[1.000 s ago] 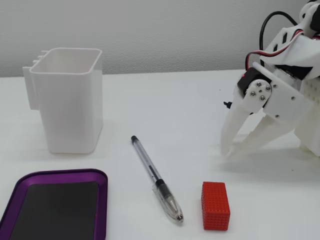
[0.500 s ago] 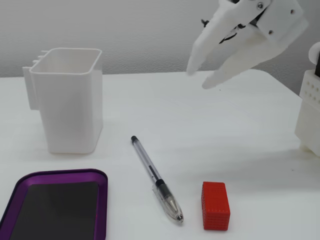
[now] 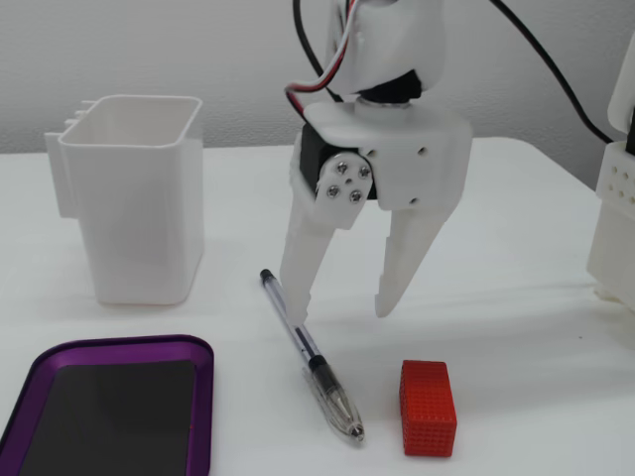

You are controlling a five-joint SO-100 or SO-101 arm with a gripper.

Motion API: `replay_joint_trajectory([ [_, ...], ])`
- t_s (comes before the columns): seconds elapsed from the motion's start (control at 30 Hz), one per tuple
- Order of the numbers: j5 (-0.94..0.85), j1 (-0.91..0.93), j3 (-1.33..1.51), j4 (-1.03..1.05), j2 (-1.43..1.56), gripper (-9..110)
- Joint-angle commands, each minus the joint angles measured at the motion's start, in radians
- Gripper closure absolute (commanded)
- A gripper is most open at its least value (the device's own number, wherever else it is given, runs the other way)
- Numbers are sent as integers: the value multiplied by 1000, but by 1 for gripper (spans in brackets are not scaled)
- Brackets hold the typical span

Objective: Pick up the pen and put it in the pen holder.

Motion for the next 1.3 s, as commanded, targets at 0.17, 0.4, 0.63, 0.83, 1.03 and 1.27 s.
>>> replay_joint_trajectory([
  [0.17, -12, -2, -35, -141, -114, 82],
  [0.4, -20, 28, 14, -250, -141, 82],
  [0.63, -64, 100, 127, -356, -141, 82],
  [0.83, -80, 94, 146, -356, -140, 91],
  [1.03, -81, 86, 146, -348, -140, 101],
  [1.27, -78, 81, 146, -336, -123, 102],
])
